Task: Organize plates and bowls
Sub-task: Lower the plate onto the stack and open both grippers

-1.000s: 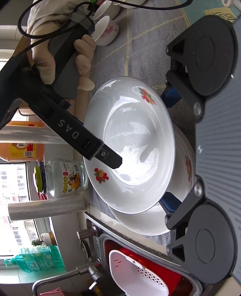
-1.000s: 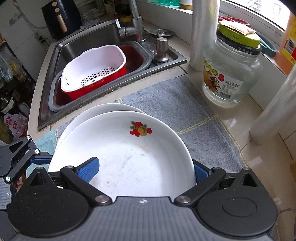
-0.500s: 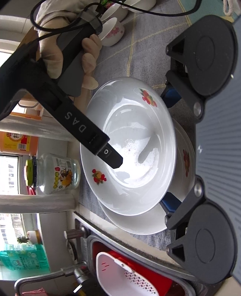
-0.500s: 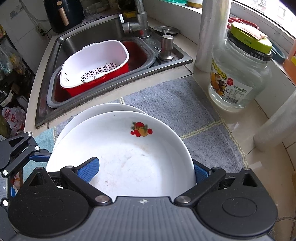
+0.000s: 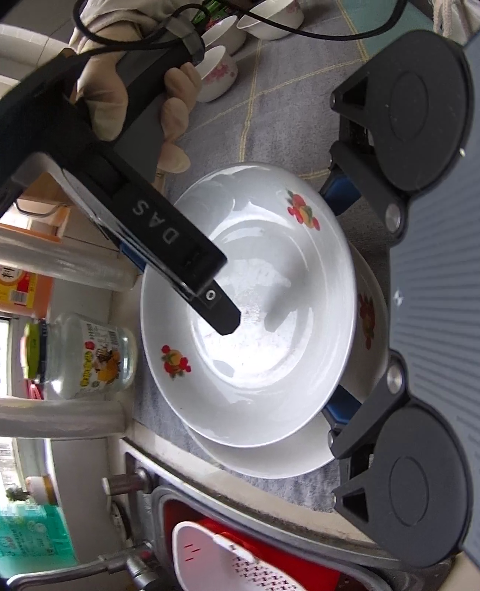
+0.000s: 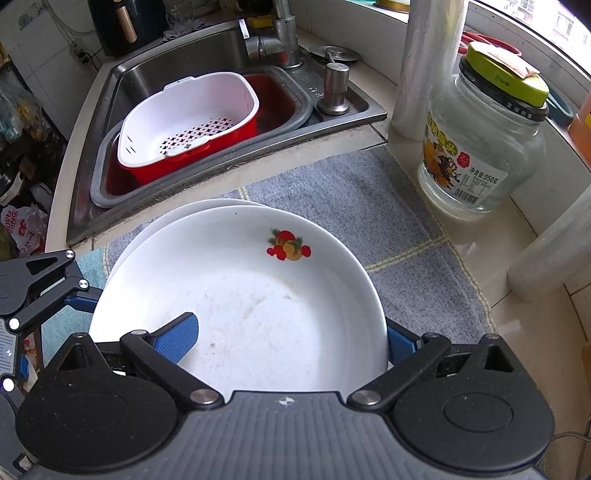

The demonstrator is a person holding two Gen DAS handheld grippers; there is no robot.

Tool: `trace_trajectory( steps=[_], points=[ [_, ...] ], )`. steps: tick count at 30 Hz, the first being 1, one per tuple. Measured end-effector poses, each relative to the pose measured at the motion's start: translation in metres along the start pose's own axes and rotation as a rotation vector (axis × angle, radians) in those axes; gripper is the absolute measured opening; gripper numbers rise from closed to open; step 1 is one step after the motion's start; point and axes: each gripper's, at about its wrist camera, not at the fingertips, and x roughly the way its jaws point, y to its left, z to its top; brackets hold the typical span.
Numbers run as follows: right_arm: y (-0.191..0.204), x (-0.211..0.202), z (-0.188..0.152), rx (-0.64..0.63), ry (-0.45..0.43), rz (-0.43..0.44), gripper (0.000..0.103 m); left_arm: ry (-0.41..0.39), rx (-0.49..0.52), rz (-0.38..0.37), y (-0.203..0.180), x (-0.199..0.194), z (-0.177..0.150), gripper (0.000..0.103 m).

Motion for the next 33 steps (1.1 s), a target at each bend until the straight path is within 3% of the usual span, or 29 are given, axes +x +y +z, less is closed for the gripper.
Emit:
trace_trajectory(
  steps=[33],
  points=[
    [0.001, -0.012, -0.016, 0.019, 0.021, 0.022, 0.103, 0.058, -0.02, 0.019, 0.007, -0.011, 0.001, 0.097]
  ],
)
